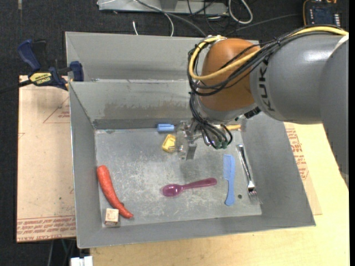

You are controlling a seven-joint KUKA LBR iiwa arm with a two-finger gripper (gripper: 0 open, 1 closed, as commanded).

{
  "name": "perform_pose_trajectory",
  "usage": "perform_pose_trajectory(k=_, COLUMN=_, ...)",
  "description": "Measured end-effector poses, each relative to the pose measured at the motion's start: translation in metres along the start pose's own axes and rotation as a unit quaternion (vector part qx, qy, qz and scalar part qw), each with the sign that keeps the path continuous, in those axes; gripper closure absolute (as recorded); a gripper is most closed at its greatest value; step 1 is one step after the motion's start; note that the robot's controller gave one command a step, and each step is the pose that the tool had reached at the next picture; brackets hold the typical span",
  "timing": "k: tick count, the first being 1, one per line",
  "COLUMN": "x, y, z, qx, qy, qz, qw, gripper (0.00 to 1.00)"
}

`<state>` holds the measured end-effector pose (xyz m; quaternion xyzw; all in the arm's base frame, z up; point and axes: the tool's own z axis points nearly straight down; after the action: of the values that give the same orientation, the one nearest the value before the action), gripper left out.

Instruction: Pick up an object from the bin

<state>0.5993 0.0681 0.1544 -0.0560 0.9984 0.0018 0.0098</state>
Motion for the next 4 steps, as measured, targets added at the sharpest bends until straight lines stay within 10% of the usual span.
perform_pose_trajectory(k=1, x=-0.013, y=-0.005, z=0.016, qx=0.000, qy=0.0005, qz=-0.004, qw=1.0000, gripper=1.00)
perform_pose_trajectory(k=2, x=0.071, y=-0.012, z=-0.005, qx=-0.001, qy=-0.0005, qz=0.058, qw=0.9983, gripper=1.00)
perform_pose_trajectory(k=4, x=0.084, y=-0.001, z=0.019, qx=-0.002, qy=0.0023, qz=-0.048, qw=0.9989, gripper=1.00)
